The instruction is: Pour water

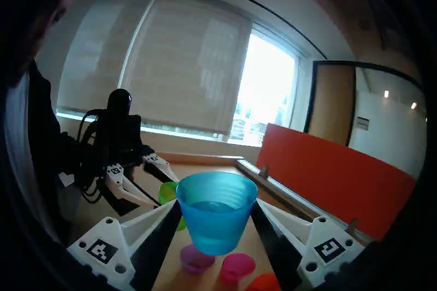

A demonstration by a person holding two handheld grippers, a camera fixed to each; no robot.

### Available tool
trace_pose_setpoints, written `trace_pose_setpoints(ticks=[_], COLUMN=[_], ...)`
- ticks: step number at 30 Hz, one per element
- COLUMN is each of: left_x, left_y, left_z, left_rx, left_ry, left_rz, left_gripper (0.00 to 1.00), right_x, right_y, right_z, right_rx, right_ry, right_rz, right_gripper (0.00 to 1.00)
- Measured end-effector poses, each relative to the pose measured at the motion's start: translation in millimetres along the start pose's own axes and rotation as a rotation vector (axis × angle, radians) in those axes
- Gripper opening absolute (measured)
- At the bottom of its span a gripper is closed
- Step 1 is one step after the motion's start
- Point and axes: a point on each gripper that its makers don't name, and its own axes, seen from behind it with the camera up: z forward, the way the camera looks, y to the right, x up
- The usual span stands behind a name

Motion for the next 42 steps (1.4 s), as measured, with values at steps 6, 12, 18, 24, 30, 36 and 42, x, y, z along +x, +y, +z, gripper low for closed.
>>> trace_pose_setpoints(ticks=[6, 12, 18, 24, 30, 36, 42], left_x=[0.1, 1.7, 5.7, 8.9, 13.7, 17.6, 19.3], left_y=[3.4, 3.5, 5.2, 6.3, 5.8, 4.0, 6.2], left_z=[1.9, 4.6, 6.7, 8.2, 8.2, 6.9, 6.4], left_rx=[-0.009, -0.008, -0.014, -0.021, -0.025, -0.021, -0.027], left_ry=[0.001, 0.007, 0.012, 0.015, 0.02, 0.024, 0.023], left_rz=[0.001, 0.0, -0.001, 0.002, -0.003, -0.002, -0.001], left_gripper=[0.84, 0.84, 0.84, 0.84, 0.84, 0.84, 0.84], right_x=[4.6, 12.4, 17.1, 20.7, 25.6, 33.8, 37.6], right_y=[2.7, 6.6, 10.8, 12.3, 14.7, 18.6, 20.2], right_z=[1.6, 2.9, 4.9, 6.9, 10.3, 12.8, 17.0], right_rx=[0.0, 0.001, 0.003, 0.006, 0.009, 0.011, 0.015], right_ry=[-0.004, -0.002, -0.007, -0.013, -0.025, -0.029, -0.036], right_rz=[-0.044, -0.081, -0.126, -0.16, -0.214, -0.267, -0.317], right_gripper=[0.89, 0.89, 0.89, 0.89, 0.89, 0.89, 0.89])
